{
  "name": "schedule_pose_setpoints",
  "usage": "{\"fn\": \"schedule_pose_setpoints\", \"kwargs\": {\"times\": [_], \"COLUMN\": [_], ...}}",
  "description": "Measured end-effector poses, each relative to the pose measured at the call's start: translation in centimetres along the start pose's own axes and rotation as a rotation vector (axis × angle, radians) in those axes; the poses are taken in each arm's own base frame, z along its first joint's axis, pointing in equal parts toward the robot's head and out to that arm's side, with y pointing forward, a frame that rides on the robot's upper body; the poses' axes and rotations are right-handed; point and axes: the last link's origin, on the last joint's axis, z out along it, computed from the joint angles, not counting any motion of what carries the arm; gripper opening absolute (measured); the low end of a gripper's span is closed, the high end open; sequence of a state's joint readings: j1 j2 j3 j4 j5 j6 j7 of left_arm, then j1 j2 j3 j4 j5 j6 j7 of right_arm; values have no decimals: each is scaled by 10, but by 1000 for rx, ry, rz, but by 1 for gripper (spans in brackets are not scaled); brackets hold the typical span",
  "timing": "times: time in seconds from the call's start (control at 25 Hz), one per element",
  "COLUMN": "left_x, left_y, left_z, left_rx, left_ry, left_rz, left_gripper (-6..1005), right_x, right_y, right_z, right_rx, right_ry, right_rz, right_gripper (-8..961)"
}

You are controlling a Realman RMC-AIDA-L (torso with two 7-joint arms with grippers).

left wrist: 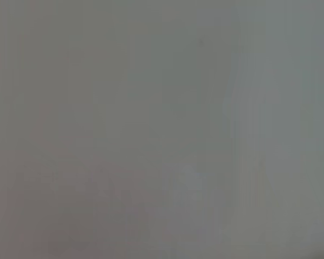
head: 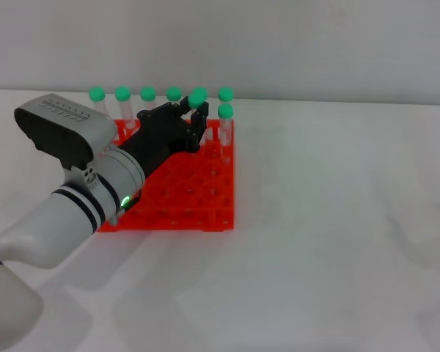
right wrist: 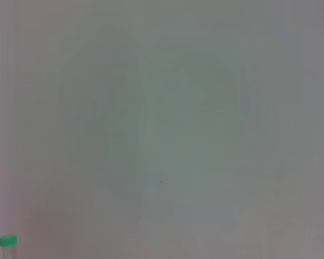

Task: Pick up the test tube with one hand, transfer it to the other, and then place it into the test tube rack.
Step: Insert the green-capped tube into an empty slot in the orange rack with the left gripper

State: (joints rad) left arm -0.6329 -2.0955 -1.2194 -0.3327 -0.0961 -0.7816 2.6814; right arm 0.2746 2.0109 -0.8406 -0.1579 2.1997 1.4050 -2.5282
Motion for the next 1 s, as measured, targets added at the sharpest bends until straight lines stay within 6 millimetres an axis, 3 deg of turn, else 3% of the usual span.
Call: {"fn": "schedule_pose_setpoints", "kwargs": {"times": [0.92, 1.0], "left_x": [-9, -9], "left_y": [-10, -10], "left_z": [2, 2], "left_rx": [72, 72], "left_ry": [-74, -74], "left_rz": [-42, -42], "left_gripper": [280, 351], "right_x": [1, 1], "right_y": [3, 3], "right_z": [-2, -2], "right_rx": [-6, -6], "right_ry": [-3, -3], "right_rz": [10, 10], "right_gripper": [877, 877]}}
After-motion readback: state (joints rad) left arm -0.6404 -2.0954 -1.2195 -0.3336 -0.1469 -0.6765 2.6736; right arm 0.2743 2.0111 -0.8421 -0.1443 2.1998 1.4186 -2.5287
